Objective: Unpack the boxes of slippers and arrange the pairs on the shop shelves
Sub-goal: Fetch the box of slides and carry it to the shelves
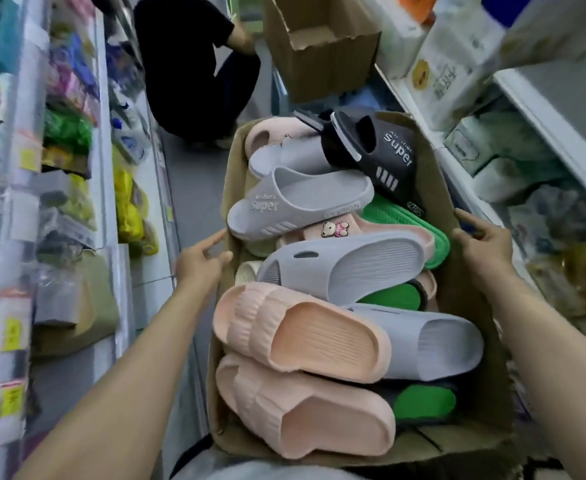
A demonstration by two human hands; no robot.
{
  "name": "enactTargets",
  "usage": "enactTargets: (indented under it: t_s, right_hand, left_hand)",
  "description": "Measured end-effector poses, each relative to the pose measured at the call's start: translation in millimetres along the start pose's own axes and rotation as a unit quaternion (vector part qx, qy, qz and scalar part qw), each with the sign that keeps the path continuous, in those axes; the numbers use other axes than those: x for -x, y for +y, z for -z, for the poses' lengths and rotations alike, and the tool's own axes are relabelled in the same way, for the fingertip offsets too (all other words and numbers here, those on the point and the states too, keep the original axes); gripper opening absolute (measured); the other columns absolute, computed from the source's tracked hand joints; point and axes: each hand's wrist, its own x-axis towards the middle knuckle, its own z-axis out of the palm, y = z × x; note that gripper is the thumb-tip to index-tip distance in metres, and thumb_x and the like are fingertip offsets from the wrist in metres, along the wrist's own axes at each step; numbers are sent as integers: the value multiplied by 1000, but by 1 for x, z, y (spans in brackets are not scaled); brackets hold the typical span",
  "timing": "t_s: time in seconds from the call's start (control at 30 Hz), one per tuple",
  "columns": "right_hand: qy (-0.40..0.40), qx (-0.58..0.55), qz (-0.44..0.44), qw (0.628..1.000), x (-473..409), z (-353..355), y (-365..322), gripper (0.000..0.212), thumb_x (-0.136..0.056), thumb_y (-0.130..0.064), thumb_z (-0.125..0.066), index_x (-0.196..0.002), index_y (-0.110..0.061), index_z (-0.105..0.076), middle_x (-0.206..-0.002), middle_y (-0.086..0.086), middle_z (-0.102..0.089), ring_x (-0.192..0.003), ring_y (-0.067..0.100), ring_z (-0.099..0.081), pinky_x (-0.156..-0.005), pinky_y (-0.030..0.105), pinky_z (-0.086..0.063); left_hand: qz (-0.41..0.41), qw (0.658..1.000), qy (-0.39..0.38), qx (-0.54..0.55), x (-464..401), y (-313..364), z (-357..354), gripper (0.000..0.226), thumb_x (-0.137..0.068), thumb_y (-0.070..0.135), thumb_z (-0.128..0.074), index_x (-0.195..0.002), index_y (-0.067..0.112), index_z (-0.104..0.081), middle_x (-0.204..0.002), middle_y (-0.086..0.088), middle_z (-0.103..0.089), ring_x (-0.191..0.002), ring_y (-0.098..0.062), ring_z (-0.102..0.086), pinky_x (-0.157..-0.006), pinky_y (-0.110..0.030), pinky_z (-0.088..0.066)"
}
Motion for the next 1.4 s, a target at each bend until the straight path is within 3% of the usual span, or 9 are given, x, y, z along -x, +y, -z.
enactTargets:
  t_s: [0.17,0.4,0.53,0.67,0.87,1.03,1.17,1.33,1.4]
  right_hand:
    - [26,31,-25,999,-48,-16,9,41,-93,2,-62,-133,-8,-64,-105,-3,-62,-94,14,-59,-64,-5,-41]
    - [1,34,-60,998,-133,-27,49,40,-96,1,-60,-133,-13,-64,-125,-4,-60,-114,10,-56,-91,11,-43]
    - [-30,53,-61,996,-186,-28,83,40,-96,4,-58,-133,-8,-64,-134,7,-62,-119,12,-56,-81,-3,-41]
    - [-46,52,-73,995,-230,-30,110,40,-96,4,-57,-133,-9,-64,-132,7,-62,-111,11,-58,-75,-3,-42]
    - [-53,53,-87,993,-274,-34,146,40,-96,0,-60,-133,-15,-66,-126,-1,-63,-84,-20,-56,-72,-1,-44]
    - [-61,64,-87,992,-296,-38,167,40,-96,-3,-61,-132,-20,-67,-124,-3,-65,-103,6,-61,-82,4,-46]
    - [-67,79,-90,990,-309,-40,184,40,-97,-4,-61,-133,-21,-66,-122,-5,-63,-104,9,-59,-80,2,-45]
    - [-72,84,-117,987,-315,-43,210,40,-96,-7,-64,-131,-25,-68,-124,5,-69,-107,20,-66,-100,37,-55]
    - [-78,83,-125,986,-314,-43,217,40,-96,-6,-63,-131,-24,-67,-128,6,-68,-113,21,-64,-103,39,-53]
  left_hand:
    - [1,999,-31,-34,-49,27,-32,50,-89,14,-72,-129,42,-61,-69,-2,-34,-65,-17,-37,-64,-30,-39]
    - [42,996,-35,-72,-94,37,-110,48,-90,17,-72,-132,37,-62,-63,0,-36,-63,-15,-41,-73,-30,-42]
    - [67,994,-33,-78,-103,41,-156,49,-91,12,-69,-134,33,-61,-66,-1,-35,-61,-15,-38,-72,-29,-40]
    - [82,993,-18,-83,-110,41,-203,48,-92,12,-68,-134,33,-61,-64,-3,-45,-59,-14,-44,-71,-29,-42]
    - [115,990,19,-74,-114,29,-255,48,-90,14,-70,-131,38,-62,-64,-2,-48,-59,-12,-46,-75,-33,-47]
    - [128,989,40,-64,-115,17,-288,48,-89,14,-70,-131,37,-63,-64,-1,-52,-59,-11,-48,-72,-30,-42]
    - [144,986,49,-61,-117,10,-310,49,-89,13,-69,-132,37,-62,-61,1,-48,-58,-12,-47,-73,-31,-43]
    - [158,984,41,-79,-113,-8,-330,48,-89,17,-69,-131,40,-62,-65,1,-54,-62,-14,-53,-77,-36,-50]
    - [161,983,38,-83,-111,-14,-336,47,-90,17,-68,-131,40,-61,-67,0,-55,-63,-13,-53,-74,-35,-46]
